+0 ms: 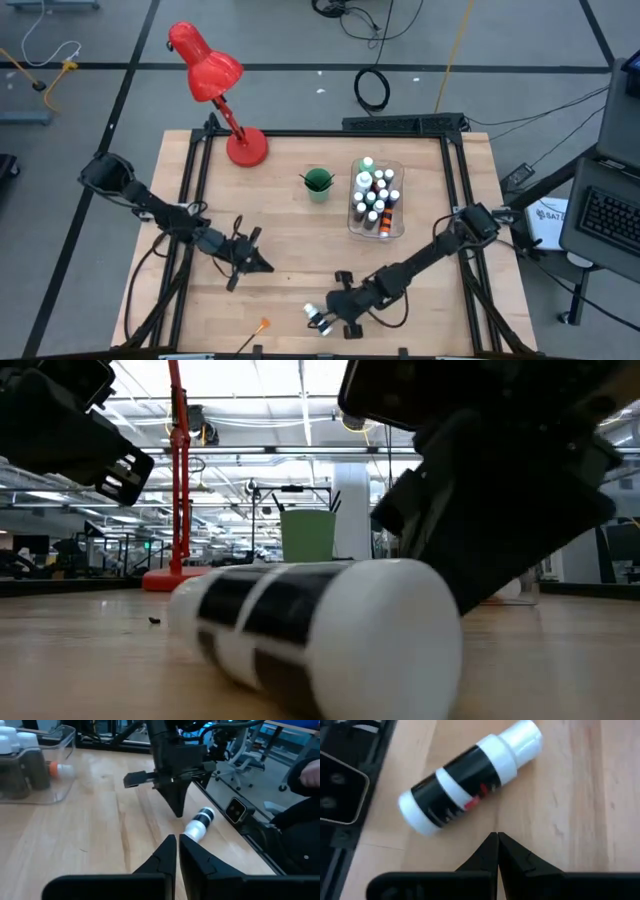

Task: Pick & Place Paint Supplies
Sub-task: Put the white paint bottle into the transparent bin

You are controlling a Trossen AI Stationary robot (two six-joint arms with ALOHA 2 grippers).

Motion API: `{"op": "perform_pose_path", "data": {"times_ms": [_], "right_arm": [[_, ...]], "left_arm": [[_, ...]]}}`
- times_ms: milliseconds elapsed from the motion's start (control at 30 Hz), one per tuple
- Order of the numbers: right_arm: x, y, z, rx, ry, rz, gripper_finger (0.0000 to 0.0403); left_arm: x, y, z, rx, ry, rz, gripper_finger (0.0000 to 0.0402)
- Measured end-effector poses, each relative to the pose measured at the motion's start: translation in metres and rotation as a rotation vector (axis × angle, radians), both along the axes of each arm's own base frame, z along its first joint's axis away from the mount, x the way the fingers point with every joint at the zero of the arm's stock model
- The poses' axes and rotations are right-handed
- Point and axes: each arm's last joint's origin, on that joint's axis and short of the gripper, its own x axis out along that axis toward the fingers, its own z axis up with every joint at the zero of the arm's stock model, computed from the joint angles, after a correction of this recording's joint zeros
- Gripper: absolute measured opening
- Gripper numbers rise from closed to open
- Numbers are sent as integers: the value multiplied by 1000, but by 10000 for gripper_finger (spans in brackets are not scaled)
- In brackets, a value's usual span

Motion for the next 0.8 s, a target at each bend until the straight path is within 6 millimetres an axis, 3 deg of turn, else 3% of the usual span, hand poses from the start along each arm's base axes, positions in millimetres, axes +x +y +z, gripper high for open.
{"op": "perform_pose_path", "data": {"times_ms": [233, 400, 533, 600, 667, 800], "right_arm": [[27, -30, 10, -77, -176, 50, 0], [32, -32, 23, -84, -290, 55, 0], [29, -12, 48, -38, -465, 108, 0], [24, 0, 52, 50, -440, 205, 0], [17, 10, 48, 102, -365, 235, 0], [4, 29, 32, 30, -317, 218, 0]], "left_arm": [[-4, -6, -2, 6, 15, 11, 2], [-7, -10, -2, 18, 11, -9, 17], [-7, -11, -2, 34, 8, -16, 20], [-7, -11, -2, 35, 8, -16, 21], [-7, -11, -2, 35, 8, -16, 21], [-7, -11, -2, 38, 8, -15, 21]]}}
